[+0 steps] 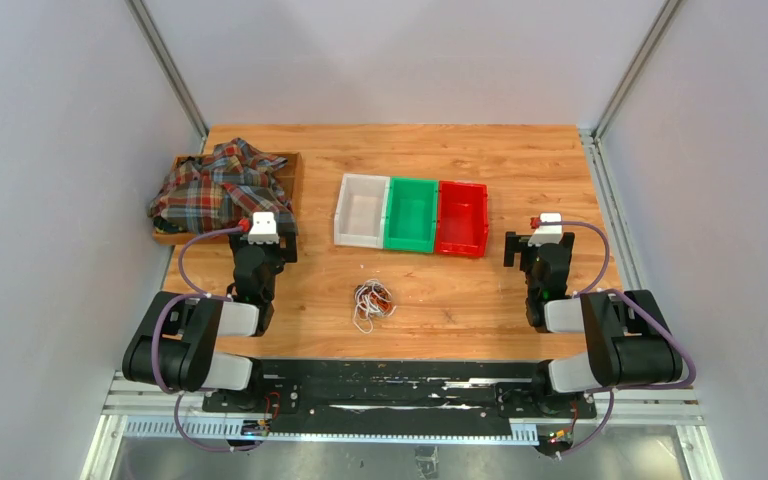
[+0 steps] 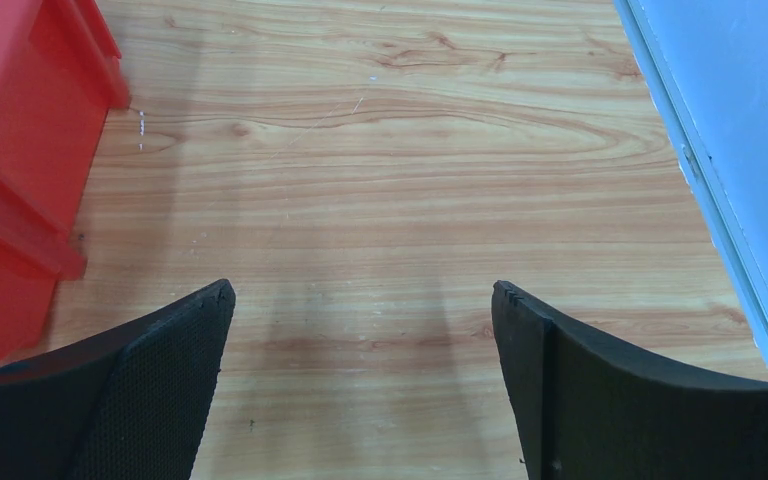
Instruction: Untangle the cables
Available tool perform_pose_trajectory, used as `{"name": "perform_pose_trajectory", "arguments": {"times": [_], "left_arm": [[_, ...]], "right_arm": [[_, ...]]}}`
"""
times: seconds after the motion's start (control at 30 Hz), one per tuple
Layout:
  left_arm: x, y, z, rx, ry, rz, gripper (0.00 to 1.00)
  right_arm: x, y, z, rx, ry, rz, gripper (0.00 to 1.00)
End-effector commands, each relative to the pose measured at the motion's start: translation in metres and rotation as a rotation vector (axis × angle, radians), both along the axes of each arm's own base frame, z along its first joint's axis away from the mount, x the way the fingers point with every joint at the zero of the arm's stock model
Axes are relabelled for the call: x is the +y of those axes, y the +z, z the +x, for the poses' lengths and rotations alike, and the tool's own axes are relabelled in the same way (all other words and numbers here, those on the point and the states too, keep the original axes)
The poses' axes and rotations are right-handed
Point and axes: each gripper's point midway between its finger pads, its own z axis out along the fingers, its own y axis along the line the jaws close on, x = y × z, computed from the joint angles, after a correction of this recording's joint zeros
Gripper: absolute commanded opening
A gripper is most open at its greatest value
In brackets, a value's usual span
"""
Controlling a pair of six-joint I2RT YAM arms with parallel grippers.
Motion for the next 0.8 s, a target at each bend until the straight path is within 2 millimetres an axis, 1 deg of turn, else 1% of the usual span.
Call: {"name": "perform_pose_trajectory", "arguments": {"times": [0.0, 0.37, 0.43, 0.47, 0.5, 0.57, 0.67, 0.7, 0.77], "left_arm": [[0.006, 0.012, 0.003, -0.046, 0.027, -0.005, 0.98], [0.004, 0.012, 0.004, -0.039, 0.019, -0.002, 0.98], [0.004, 0.012, 0.004, -0.042, 0.017, -0.003, 0.98], [0.004, 0.014, 0.003, -0.049, 0.013, -0.002, 0.98], [0.003, 0.017, 0.003, -0.056, 0.005, -0.002, 0.98], [-0.003, 0.024, 0.003, -0.057, -0.031, 0.008, 0.98], [-0.012, 0.04, 0.005, -0.014, -0.092, 0.032, 0.98], [-0.014, 0.043, 0.004, 0.03, -0.117, 0.058, 0.98], [-0.011, 0.044, 0.006, 0.135, -0.102, 0.079, 0.98]], "right_arm": [[-0.007, 0.007, 0.004, -0.026, -0.02, -0.007, 0.99], [-0.007, 0.007, 0.005, -0.022, -0.021, -0.003, 0.99], [-0.016, 0.013, 0.004, -0.04, -0.082, -0.009, 0.98], [-0.025, 0.019, 0.001, -0.037, -0.149, -0.013, 0.98], [-0.033, 0.022, -0.002, 0.001, -0.207, -0.011, 0.99], [-0.037, 0.033, -0.004, 0.091, -0.252, 0.002, 0.99], [-0.026, 0.053, -0.003, 0.149, -0.241, 0.083, 0.99], [-0.021, 0.061, -0.003, 0.135, -0.242, 0.145, 0.98], [-0.008, 0.082, 0.0, 0.079, -0.223, 0.279, 0.99]]}}
